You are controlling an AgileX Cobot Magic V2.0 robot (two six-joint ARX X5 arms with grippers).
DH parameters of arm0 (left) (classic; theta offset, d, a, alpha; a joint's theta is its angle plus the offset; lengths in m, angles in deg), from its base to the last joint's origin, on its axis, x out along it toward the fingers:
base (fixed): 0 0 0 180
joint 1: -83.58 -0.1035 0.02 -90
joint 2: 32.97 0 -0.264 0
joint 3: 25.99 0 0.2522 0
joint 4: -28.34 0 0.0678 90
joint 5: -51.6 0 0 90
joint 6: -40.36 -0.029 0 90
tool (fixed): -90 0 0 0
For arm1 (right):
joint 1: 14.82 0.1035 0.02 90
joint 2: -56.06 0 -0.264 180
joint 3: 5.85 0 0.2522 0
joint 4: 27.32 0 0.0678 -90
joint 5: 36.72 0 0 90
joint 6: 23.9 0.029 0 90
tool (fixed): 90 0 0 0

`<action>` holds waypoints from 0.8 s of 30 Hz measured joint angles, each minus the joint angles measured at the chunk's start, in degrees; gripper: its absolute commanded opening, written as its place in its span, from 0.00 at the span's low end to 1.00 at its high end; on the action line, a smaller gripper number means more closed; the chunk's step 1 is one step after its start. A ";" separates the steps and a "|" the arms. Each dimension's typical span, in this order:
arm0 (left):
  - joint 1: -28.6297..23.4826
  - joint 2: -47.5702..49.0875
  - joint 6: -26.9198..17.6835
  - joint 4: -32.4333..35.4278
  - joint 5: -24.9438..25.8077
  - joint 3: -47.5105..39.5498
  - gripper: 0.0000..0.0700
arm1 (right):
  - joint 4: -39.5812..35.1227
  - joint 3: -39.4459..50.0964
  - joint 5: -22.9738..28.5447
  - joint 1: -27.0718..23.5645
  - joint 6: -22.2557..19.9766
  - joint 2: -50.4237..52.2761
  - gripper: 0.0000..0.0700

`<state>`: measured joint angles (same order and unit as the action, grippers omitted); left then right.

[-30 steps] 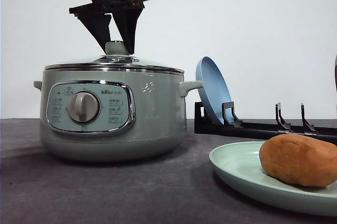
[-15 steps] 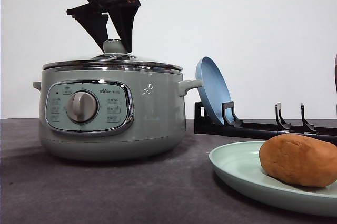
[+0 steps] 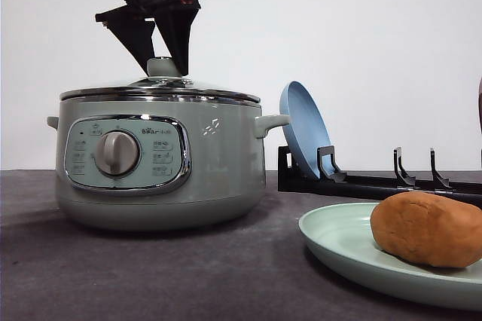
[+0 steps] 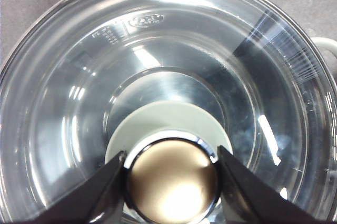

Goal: Transfer potato from steamer to green plate

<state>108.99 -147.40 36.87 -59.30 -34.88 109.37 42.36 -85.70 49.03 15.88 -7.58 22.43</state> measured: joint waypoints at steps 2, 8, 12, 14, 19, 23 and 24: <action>0.00 0.00 0.00 -0.01 -0.01 0.00 0.14 | 0.00 0.00 0.00 0.00 0.00 0.00 1.00; 0.00 -0.04 0.21 -0.03 0.06 0.00 0.51 | 0.00 0.00 0.00 0.00 0.00 0.00 1.00; -0.03 -0.39 0.62 0.74 0.45 0.00 0.71 | 0.00 0.00 0.00 0.00 0.00 0.00 1.00; -0.10 -0.39 0.83 1.00 0.47 0.00 0.77 | 0.00 0.00 0.00 0.00 0.00 0.00 1.00; -0.11 -0.39 1.28 1.30 0.47 0.00 0.80 | 0.00 0.00 0.00 0.00 0.00 0.00 1.00; -0.13 -0.39 1.72 1.25 0.47 0.33 0.80 | 0.00 0.00 0.00 0.00 0.00 0.00 1.00; -0.12 -0.38 1.91 1.22 0.47 0.72 0.80 | 0.00 0.00 0.00 0.00 0.00 0.00 1.00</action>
<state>108.87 -147.78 38.78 -58.08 -34.41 110.09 42.36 -85.70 49.03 15.88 -7.58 22.43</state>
